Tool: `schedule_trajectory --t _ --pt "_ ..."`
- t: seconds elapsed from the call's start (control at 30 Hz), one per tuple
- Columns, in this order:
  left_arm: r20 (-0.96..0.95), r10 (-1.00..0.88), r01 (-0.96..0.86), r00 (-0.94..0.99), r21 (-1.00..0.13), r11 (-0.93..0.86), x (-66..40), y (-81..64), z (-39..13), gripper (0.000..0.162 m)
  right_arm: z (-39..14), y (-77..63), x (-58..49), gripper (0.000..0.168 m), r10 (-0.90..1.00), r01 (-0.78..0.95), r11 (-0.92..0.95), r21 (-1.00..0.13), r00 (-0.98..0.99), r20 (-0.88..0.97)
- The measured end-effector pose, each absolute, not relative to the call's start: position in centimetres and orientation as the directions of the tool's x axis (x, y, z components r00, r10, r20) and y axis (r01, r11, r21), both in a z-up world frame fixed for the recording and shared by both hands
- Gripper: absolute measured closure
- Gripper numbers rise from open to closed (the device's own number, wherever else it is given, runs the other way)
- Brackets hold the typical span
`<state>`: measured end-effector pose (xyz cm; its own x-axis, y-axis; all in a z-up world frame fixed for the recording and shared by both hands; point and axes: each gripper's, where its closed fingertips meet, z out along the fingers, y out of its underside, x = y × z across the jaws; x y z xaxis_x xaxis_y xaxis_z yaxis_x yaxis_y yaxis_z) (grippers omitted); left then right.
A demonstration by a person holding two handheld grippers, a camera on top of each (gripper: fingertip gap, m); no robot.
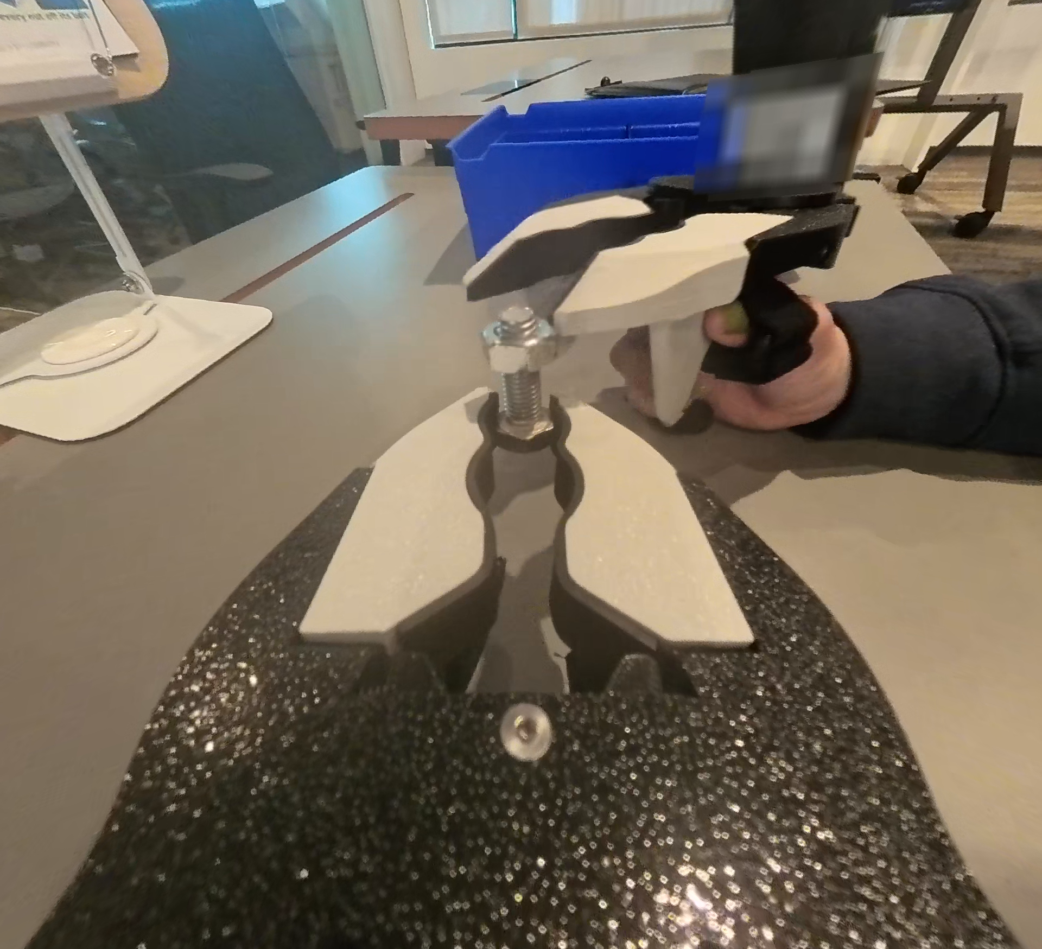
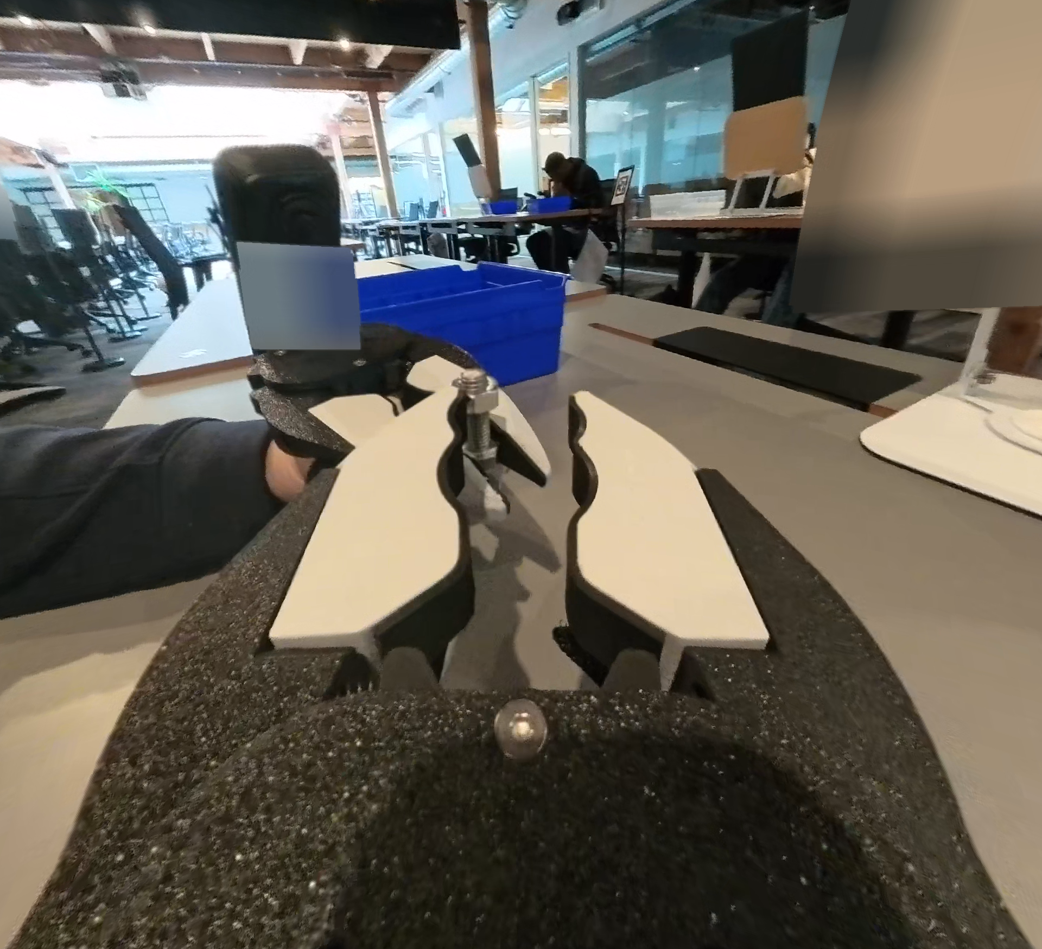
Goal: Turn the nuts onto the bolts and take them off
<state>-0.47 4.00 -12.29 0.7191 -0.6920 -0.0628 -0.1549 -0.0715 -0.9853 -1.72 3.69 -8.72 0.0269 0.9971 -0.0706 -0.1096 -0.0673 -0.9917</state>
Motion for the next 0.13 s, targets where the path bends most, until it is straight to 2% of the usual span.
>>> schedule_trajectory --t 0.07,0.13 --pt "-0.056 -0.692 -0.144 0.720 -0.987 -0.070 -0.6 4.0 -12.2 0.145 -8.7 4.0 -1.6 0.134 0.996 -0.110 -0.066 -0.992 0.045 -0.072" --pt "-0.051 -0.693 -0.136 0.719 -0.988 -0.068 -0.6 4.0 -12.1 0.145 -9.1 5.4 -1.1 0.143 0.988 -0.088 -0.055 -0.995 0.138 -0.067"
